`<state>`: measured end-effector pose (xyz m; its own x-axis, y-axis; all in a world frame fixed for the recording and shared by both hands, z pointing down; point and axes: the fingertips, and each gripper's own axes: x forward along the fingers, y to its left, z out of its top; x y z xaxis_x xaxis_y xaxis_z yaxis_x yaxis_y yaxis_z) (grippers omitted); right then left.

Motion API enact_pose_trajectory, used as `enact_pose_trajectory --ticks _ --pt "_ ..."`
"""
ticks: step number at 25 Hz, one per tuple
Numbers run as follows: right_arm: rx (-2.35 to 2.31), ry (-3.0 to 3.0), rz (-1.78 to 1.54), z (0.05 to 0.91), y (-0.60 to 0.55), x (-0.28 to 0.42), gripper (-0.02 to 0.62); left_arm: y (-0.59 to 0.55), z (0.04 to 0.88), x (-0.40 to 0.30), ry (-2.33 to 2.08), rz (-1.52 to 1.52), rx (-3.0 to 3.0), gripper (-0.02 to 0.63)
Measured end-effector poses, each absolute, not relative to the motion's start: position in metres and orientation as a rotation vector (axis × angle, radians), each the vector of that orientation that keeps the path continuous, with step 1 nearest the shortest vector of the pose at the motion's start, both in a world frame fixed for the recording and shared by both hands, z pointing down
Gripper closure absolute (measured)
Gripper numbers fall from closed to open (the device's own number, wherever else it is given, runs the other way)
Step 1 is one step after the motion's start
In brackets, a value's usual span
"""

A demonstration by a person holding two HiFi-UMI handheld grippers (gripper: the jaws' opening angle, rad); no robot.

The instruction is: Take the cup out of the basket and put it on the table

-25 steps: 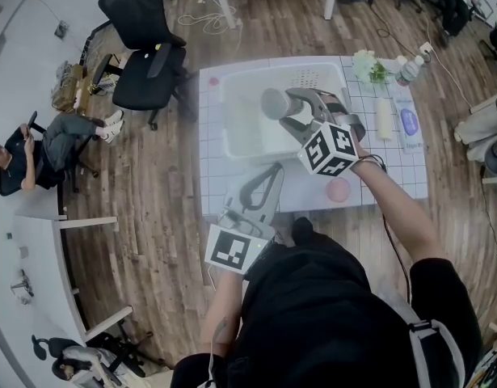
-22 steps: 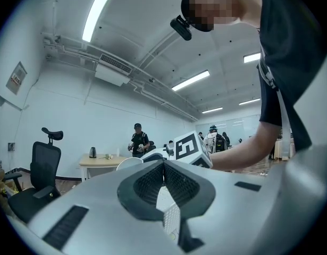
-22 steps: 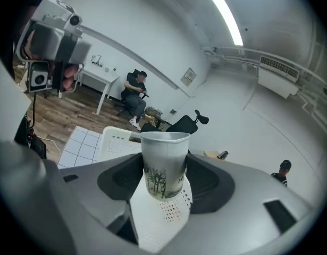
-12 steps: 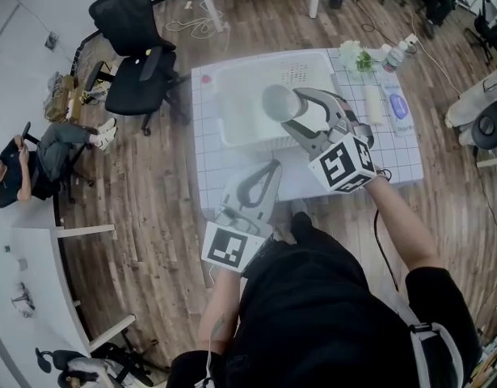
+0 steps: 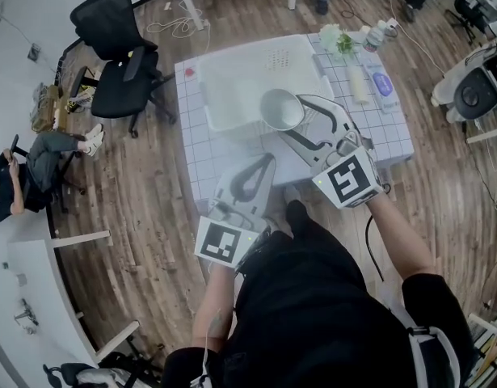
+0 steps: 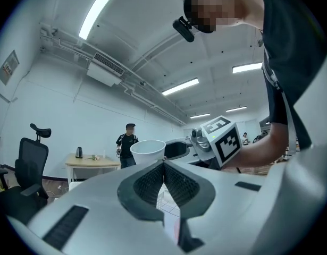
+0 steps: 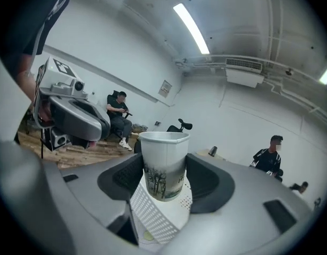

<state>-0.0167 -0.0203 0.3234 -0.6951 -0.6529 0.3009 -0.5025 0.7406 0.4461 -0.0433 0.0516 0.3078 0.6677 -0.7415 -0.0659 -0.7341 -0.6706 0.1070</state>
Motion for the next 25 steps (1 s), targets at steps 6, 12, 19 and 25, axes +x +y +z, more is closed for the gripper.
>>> enact_pose_trajectory --ticks 6,12,19,25 --pt "0.941 -2.572 -0.334 0.329 0.011 -0.007 0.330 0.068 0.319 -0.041 -1.184 -0.158 2.792 0.597" --pt "1.014 -2.706 -0.242 0.332 0.041 -0.002 0.330 0.078 0.325 -0.037 -1.175 -0.153 2.783 0.597" --pt "1.036 -2.874 -0.104 0.329 0.066 0.016 0.330 0.081 0.323 -0.025 -1.245 -0.146 2.765 0.597" --pt "1.016 -2.924 -0.048 0.333 0.079 0.037 0.330 0.087 0.330 -0.008 -1.275 -0.140 2.732 0.597"
